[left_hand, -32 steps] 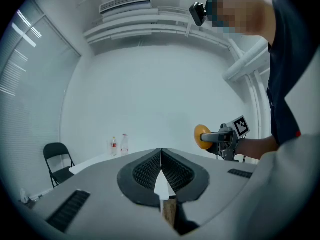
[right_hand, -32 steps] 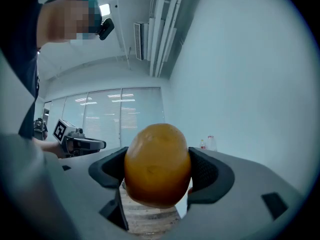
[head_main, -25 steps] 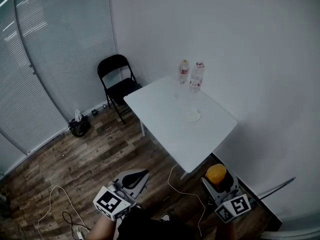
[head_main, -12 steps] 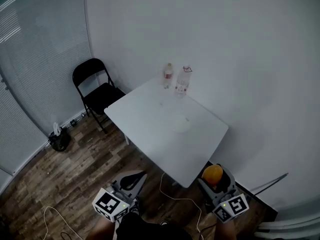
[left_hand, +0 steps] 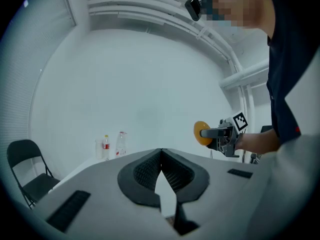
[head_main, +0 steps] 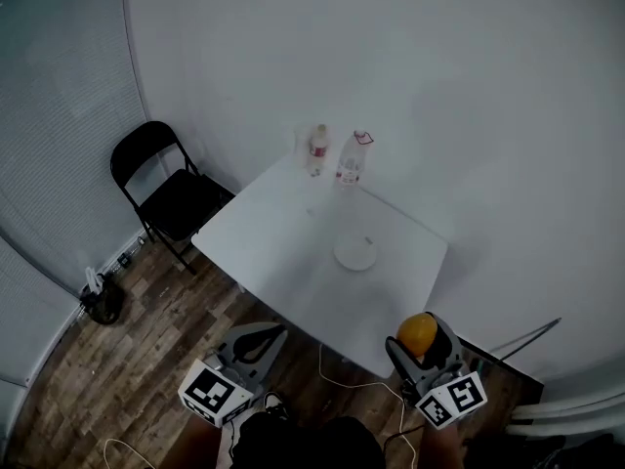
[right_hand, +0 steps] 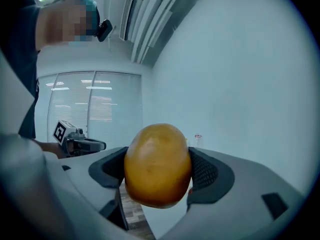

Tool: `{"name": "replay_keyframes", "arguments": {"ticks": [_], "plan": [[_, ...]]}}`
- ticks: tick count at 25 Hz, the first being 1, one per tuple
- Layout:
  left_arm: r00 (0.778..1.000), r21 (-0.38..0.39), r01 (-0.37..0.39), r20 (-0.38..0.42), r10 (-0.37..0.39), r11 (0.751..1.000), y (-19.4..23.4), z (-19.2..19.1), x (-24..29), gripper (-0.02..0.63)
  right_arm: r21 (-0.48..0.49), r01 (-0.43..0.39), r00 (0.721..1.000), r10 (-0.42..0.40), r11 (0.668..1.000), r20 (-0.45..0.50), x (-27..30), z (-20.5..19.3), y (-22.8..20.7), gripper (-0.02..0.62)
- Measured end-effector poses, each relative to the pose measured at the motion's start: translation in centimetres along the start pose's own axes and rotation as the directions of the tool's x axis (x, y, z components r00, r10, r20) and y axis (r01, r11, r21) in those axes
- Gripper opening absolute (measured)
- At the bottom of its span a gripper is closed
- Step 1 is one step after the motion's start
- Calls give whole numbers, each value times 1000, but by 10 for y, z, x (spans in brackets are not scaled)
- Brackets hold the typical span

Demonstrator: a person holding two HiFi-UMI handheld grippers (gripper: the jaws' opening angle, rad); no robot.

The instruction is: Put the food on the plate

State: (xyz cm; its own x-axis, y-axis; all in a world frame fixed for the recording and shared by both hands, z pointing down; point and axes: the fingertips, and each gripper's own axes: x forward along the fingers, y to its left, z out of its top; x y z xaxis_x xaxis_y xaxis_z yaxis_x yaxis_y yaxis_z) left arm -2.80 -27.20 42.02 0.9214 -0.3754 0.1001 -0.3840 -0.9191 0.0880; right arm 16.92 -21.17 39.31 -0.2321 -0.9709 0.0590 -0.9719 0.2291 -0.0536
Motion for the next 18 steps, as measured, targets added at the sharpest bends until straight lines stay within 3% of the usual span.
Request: {"name": "replay_keyframes", "arguments": {"ticks": [9,14,18], "plan": [[999,20,34,4,-34,999,39,8,31,23,-8,9,1000,-9,1000,-24,50,-4,-17,374],[1000,2,-23,4,23,1000,59,5,54,23,-24,-15,999,14,1000,-29,86,-6,-52,374],[996,-36,-90,-9,90,995,72,3,78,23,-109,-31,997,22,994,-78,123,-18,-92,374]]}}
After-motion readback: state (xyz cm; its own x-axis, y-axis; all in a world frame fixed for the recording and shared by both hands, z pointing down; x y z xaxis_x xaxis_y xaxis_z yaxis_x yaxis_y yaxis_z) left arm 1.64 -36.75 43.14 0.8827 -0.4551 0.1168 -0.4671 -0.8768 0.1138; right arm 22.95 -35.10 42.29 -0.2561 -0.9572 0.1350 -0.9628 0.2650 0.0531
